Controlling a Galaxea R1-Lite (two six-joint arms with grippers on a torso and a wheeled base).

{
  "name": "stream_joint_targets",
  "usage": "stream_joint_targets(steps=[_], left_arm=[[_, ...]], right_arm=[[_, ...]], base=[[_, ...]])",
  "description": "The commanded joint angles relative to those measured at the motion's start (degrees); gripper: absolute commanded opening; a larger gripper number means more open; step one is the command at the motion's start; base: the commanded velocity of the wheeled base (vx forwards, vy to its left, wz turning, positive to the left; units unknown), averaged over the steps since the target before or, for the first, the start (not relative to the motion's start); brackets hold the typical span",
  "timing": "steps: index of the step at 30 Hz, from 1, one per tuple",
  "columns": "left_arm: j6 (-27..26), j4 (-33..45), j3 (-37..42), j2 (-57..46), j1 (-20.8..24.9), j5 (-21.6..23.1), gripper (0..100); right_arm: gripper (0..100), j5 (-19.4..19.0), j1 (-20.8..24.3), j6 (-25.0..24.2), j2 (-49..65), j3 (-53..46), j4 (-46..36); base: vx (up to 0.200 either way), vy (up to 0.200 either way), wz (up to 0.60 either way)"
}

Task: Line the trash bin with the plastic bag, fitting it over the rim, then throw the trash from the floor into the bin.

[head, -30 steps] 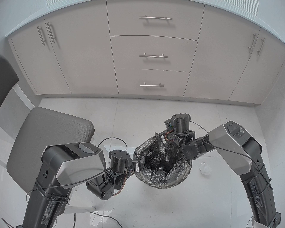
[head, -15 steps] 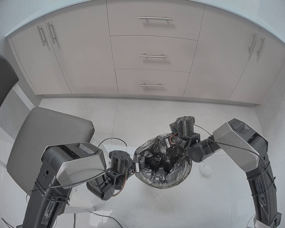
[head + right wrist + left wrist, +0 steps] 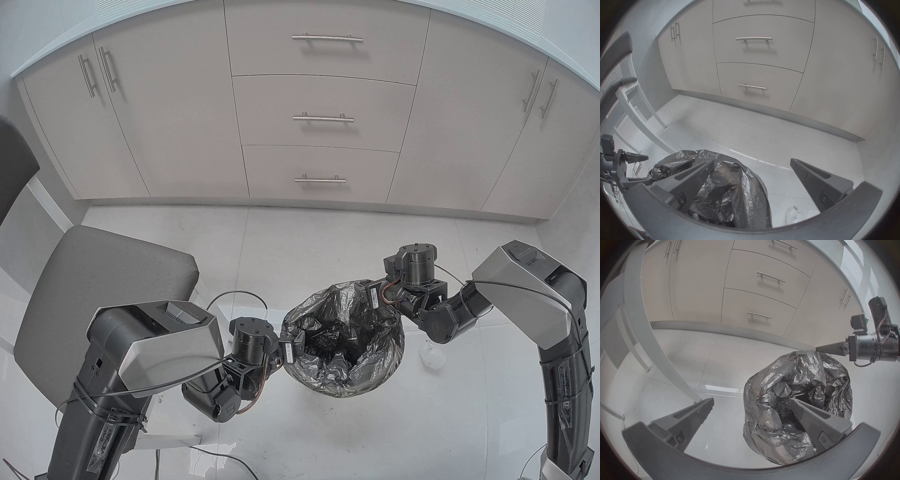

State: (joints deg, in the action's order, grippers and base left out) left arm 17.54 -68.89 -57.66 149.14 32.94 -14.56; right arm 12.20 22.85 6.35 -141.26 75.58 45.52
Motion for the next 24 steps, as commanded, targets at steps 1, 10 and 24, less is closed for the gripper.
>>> stream_joint_targets(steps=[1, 10, 24], left_arm=[[0.04, -0.02, 0.01, 0.1, 0.02, -0.03, 100], [0.04, -0.02, -0.08, 0.1, -0.07, 0.05, 100], [0.04, -0.11, 0.01, 0.1, 0.02, 0.05, 100]], right_arm=[[100, -0.07, -0.87, -0.02, -0.59, -0.61, 0.54], [100, -0.6, -2.98, 0.06, -4.72, 2.38, 2.12], [100, -1.04, -7.2, 0.06, -12.02, 5.37, 4.93]], base=[[0.0, 0.0, 0.0], [0.0, 0.0, 0.0], [0.0, 0.0, 0.0]])
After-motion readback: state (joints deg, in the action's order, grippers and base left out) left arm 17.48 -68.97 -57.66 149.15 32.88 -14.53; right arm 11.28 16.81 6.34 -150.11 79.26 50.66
